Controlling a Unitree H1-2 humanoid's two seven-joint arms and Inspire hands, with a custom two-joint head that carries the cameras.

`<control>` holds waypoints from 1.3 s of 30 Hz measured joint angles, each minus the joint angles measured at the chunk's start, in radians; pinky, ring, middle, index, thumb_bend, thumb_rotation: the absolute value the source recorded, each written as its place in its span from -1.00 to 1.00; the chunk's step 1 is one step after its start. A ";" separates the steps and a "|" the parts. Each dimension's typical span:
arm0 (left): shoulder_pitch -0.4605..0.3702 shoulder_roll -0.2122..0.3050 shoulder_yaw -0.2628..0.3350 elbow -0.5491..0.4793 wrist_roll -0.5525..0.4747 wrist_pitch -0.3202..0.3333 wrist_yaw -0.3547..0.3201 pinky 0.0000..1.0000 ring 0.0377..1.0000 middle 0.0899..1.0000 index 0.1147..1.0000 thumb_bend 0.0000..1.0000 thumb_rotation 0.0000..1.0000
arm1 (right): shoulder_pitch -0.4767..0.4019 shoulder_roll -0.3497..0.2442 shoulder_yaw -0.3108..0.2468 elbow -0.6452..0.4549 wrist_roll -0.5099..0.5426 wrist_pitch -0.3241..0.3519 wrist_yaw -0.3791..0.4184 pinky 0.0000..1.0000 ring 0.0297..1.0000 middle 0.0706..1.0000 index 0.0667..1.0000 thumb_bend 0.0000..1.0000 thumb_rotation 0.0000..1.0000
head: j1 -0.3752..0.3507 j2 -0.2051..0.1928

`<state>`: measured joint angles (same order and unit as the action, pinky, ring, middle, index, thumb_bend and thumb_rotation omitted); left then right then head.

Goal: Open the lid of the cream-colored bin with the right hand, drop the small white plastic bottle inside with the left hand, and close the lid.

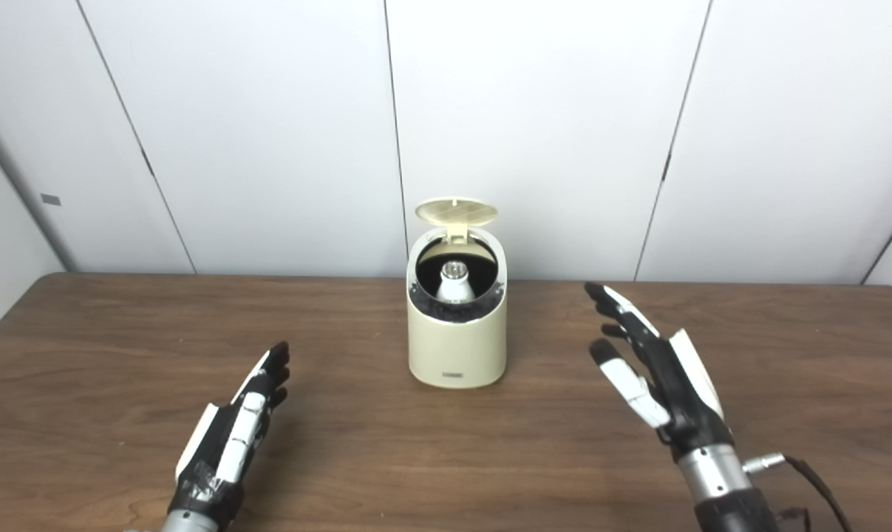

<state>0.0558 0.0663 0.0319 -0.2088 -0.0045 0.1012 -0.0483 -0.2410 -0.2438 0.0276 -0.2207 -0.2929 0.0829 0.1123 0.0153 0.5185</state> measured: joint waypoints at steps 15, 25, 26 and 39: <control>0.008 -0.028 0.000 0.074 0.009 -0.116 0.036 1.00 1.00 1.00 1.00 0.24 1.00 | -0.313 -0.004 0.105 0.134 -0.091 0.117 0.049 0.67 0.79 0.80 0.70 0.09 1.00 | -0.014 0.005; 0.012 -0.031 -0.010 0.078 0.041 -0.121 0.051 0.89 0.99 1.00 0.99 0.23 1.00 | -0.426 -0.001 0.172 0.263 -0.167 0.114 0.050 0.81 0.93 0.90 0.61 0.18 1.00 | -0.017 0.003; 0.012 -0.031 -0.010 0.078 0.043 -0.120 0.053 0.87 0.98 1.00 0.98 0.24 1.00 | -0.430 -0.001 0.181 0.268 -0.179 0.114 0.050 0.79 0.93 0.90 0.59 0.18 1.00 | -0.017 0.003; 0.012 -0.037 -0.012 0.076 0.047 -0.112 0.077 0.83 0.97 1.00 0.96 0.24 1.00 | -0.464 -0.006 0.238 0.332 -0.228 0.061 0.051 0.95 1.00 0.93 0.53 0.21 1.00 | -0.011 0.005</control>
<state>0.0674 0.0288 0.0195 -0.1327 0.0424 -0.0113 0.0285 -0.7046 -0.2500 0.2658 0.1111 -0.5206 0.1443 0.1637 0.0046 0.5231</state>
